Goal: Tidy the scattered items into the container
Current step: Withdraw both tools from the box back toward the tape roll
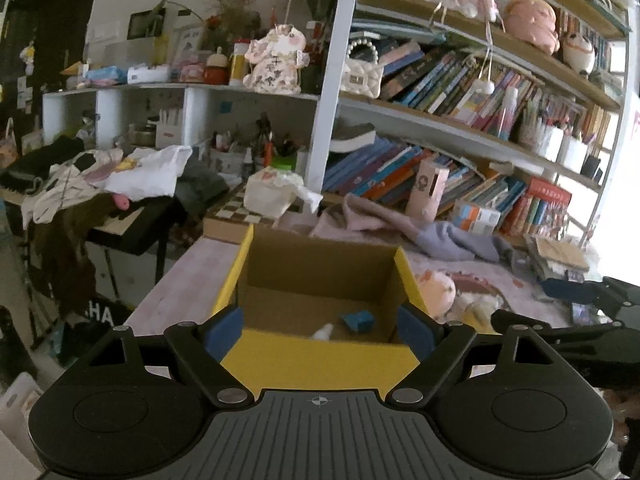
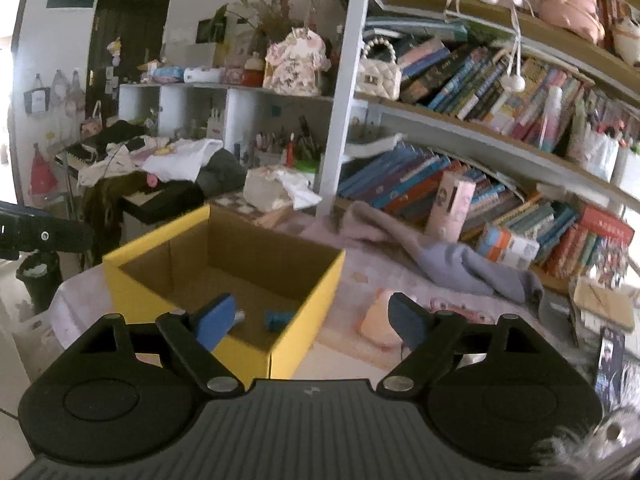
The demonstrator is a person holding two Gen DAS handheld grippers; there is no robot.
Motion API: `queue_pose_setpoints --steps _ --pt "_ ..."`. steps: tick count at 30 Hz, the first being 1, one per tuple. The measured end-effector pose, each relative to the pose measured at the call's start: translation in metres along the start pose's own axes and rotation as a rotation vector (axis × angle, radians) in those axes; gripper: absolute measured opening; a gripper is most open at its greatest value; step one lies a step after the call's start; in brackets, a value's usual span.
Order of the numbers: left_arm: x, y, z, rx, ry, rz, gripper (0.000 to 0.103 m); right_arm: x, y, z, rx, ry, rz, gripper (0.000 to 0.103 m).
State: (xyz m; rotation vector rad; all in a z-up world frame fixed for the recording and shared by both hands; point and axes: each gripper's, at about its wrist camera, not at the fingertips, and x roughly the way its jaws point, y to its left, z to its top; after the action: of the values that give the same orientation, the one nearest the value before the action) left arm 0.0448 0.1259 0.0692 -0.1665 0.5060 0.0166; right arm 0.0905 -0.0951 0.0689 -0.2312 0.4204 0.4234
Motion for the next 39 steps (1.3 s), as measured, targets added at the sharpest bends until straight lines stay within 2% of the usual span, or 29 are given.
queue_pose_setpoints --steps 5,10,19,26,39 --pt "-0.007 -0.007 -0.018 -0.003 0.028 0.002 0.087 -0.012 0.001 -0.021 0.03 0.021 -0.024 0.083" --pt "-0.013 -0.012 -0.038 -0.019 0.058 0.003 0.087 -0.019 0.008 -0.045 0.006 0.052 -0.037 0.083" --pt "-0.021 -0.021 -0.071 -0.034 0.114 0.008 0.087 -0.035 0.027 -0.068 -0.025 0.091 0.018 0.083" --pt "-0.019 -0.037 -0.084 -0.002 0.156 -0.045 0.087 -0.044 0.038 -0.08 -0.068 0.134 0.05 0.084" --pt "0.006 -0.07 -0.094 0.035 0.228 -0.165 0.088 -0.052 0.009 -0.098 -0.036 0.228 -0.053 0.085"
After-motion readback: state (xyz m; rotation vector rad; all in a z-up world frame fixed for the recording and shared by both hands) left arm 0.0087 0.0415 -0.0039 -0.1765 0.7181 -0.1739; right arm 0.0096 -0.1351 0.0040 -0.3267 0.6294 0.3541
